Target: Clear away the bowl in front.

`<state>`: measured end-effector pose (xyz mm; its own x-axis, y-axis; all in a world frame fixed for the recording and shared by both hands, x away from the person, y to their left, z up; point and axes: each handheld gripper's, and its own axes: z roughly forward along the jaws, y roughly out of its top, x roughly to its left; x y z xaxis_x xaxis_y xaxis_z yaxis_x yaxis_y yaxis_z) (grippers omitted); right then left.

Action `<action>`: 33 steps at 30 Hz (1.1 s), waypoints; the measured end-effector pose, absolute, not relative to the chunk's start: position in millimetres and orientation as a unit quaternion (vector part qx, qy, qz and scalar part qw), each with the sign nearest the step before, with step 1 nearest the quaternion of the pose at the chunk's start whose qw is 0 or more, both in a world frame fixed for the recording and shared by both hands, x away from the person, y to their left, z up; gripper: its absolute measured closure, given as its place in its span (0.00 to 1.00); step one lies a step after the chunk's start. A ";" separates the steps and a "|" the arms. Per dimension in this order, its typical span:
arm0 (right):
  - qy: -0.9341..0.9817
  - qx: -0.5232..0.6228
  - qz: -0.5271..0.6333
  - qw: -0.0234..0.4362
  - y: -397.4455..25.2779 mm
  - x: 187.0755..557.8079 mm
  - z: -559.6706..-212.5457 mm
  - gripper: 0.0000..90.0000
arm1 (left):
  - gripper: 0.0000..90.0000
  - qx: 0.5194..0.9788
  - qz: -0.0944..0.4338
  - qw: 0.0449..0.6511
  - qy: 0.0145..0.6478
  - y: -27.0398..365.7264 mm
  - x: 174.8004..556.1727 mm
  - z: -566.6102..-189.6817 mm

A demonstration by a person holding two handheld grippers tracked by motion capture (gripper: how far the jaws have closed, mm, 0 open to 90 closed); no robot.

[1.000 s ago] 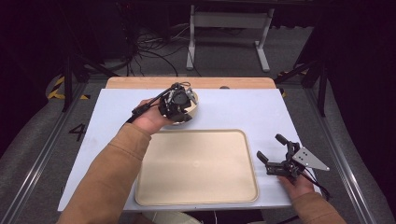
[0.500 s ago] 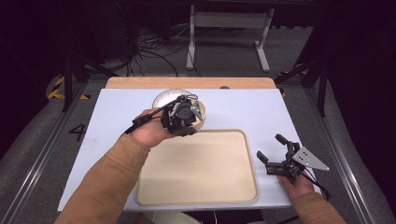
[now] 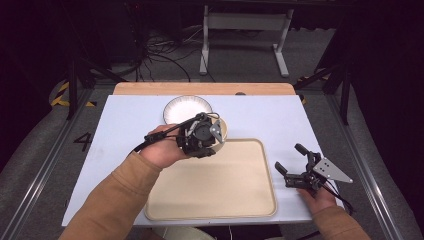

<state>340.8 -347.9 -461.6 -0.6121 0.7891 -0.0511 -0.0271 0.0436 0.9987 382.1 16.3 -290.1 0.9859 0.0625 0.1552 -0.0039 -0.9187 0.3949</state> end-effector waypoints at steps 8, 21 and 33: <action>0.644 0.296 0.625 0.326 -347.9 340.8 -461.6 0.00 | 0.94 0.977 0.068 0.200 -0.010 10.5 371.4 -293.1; 0.644 0.296 0.625 0.327 -347.9 340.8 -461.6 0.00 | 0.94 0.983 0.039 0.181 -0.021 -0.3 369.3 -313.5; 0.644 0.296 0.625 0.327 -347.9 340.8 -461.6 0.00 | 0.94 0.990 0.006 0.140 -0.022 -8.7 372.3 -340.7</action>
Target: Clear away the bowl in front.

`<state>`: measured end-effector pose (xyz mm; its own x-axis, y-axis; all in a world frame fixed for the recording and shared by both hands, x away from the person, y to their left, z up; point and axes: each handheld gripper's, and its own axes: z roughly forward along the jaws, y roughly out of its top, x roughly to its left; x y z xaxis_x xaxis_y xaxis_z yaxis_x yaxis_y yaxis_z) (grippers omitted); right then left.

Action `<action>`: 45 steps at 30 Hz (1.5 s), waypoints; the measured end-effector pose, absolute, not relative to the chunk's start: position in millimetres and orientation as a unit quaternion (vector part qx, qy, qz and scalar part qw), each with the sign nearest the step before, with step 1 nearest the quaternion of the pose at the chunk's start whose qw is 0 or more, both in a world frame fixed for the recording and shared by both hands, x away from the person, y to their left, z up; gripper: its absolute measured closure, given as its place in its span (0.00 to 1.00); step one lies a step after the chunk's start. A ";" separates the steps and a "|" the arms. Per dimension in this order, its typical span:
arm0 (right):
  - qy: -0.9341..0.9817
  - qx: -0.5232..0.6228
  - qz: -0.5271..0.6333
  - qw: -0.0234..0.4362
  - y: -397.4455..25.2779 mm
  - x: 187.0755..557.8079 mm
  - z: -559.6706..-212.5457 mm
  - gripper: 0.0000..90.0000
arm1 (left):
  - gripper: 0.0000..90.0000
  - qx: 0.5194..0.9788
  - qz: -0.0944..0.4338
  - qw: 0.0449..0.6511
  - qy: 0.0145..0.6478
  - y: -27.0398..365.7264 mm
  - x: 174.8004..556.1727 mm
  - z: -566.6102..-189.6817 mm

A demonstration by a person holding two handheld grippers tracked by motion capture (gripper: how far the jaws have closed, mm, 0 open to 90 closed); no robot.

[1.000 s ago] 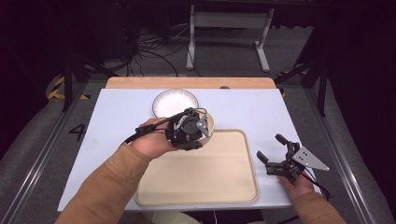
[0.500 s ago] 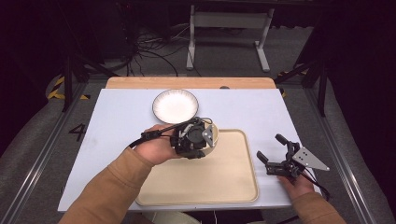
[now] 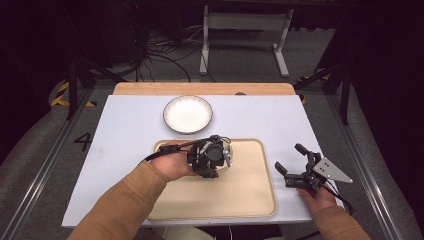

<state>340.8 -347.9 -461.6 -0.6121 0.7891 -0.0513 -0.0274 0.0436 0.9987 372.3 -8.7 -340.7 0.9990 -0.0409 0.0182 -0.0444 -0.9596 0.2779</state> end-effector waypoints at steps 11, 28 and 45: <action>0.644 0.296 0.625 0.326 -347.9 340.8 -461.6 0.00 | 0.94 0.993 -0.006 0.118 -0.022 -10.7 375.5 -354.9; 0.644 0.296 0.625 0.326 -347.9 340.8 -461.6 0.00 | 0.95 0.995 -0.015 0.093 -0.021 -12.8 376.4 -370.0; 0.644 0.296 0.625 0.326 -347.9 340.8 -461.6 0.00 | 0.89 0.995 -0.047 0.082 -0.022 -13.0 373.9 -381.6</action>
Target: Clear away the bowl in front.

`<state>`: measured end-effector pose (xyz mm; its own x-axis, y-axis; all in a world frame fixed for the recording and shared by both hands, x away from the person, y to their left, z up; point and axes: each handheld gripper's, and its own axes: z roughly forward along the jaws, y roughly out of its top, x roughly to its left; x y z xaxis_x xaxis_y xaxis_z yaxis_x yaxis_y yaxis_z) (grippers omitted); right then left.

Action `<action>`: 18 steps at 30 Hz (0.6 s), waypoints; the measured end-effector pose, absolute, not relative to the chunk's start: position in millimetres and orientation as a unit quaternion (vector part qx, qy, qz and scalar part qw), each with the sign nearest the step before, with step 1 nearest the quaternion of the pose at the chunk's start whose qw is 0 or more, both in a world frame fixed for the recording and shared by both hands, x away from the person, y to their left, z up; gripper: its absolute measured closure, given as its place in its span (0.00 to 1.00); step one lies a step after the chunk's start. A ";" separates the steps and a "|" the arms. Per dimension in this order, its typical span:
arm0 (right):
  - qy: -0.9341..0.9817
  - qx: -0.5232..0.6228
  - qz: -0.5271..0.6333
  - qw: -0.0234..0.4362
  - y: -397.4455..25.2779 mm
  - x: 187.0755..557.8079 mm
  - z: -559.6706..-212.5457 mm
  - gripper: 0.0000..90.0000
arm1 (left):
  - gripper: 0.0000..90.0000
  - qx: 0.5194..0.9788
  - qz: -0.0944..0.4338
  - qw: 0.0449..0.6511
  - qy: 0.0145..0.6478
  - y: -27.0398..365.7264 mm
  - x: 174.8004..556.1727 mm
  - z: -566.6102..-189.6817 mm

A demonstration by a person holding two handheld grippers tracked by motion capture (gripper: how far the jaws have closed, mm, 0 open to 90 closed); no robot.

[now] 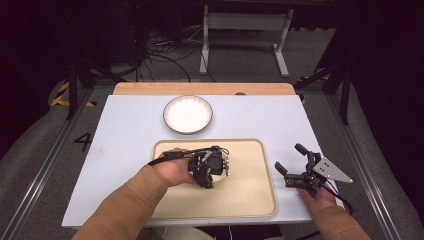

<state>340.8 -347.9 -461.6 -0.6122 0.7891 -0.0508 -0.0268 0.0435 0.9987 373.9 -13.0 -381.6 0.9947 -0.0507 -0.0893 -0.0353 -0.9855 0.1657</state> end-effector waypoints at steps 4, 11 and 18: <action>0.644 0.296 0.625 0.326 -347.9 340.9 -461.6 0.00 | 0.86 0.995 -0.056 0.074 -0.024 -13.3 373.5 -386.2; 0.644 0.296 0.625 0.326 -347.8 340.9 -461.6 0.00 | 0.65 0.993 -0.072 0.093 -0.011 -9.5 374.1 -381.6; 0.644 0.297 0.625 0.326 -347.8 341.0 -461.6 0.00 | 0.47 0.989 -0.060 0.132 0.017 -1.7 371.3 -370.3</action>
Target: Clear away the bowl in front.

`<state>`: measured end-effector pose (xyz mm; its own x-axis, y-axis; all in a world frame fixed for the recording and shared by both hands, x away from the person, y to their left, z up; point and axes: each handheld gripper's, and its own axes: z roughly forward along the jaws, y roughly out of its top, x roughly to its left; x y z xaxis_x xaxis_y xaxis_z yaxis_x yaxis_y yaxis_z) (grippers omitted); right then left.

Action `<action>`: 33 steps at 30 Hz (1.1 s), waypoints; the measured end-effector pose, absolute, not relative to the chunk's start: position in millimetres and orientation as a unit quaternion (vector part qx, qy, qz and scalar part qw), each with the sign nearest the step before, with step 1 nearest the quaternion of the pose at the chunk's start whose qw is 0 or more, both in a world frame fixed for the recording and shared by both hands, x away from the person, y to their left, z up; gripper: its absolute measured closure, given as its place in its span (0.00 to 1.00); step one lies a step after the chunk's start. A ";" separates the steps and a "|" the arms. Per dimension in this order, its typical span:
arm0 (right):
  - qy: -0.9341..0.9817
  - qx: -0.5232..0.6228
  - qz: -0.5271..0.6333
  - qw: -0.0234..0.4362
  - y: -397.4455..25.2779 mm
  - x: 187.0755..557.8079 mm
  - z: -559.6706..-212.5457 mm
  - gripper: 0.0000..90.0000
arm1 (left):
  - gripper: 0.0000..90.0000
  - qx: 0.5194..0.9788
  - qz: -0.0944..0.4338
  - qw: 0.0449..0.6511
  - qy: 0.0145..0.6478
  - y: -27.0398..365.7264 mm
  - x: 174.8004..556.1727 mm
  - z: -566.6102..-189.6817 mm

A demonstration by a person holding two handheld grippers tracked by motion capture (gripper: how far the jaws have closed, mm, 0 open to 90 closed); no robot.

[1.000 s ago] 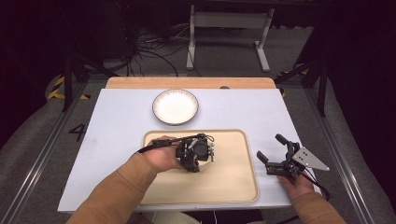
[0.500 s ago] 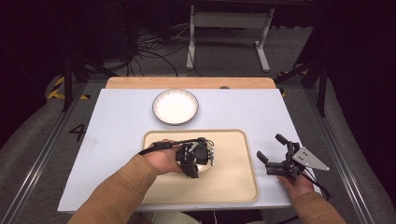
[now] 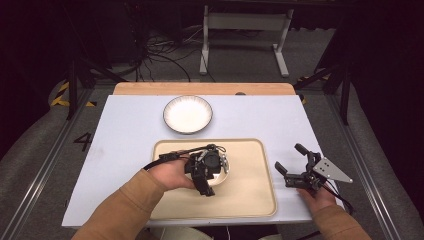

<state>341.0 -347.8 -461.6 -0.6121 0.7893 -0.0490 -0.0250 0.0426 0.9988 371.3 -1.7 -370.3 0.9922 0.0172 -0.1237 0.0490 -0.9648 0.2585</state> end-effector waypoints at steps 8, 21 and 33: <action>0.644 0.297 0.625 0.325 -347.8 341.0 -461.6 0.00 | 0.32 0.974 -0.039 0.214 0.059 22.8 366.3 -355.5; 0.645 0.297 0.625 0.325 -348.0 341.1 -461.6 0.00 | 0.33 0.941 -0.001 0.323 0.105 67.7 357.8 -350.3; 0.644 0.297 0.625 0.325 -347.9 341.0 -461.6 0.00 | 0.27 0.890 0.020 0.427 0.160 110.6 351.5 -363.5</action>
<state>341.0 -347.9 -461.6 -0.6121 0.7893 -0.0481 -0.0244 0.0419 0.9988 351.5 110.6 -363.5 0.9478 0.3026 -0.1003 0.2677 -0.5848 0.7658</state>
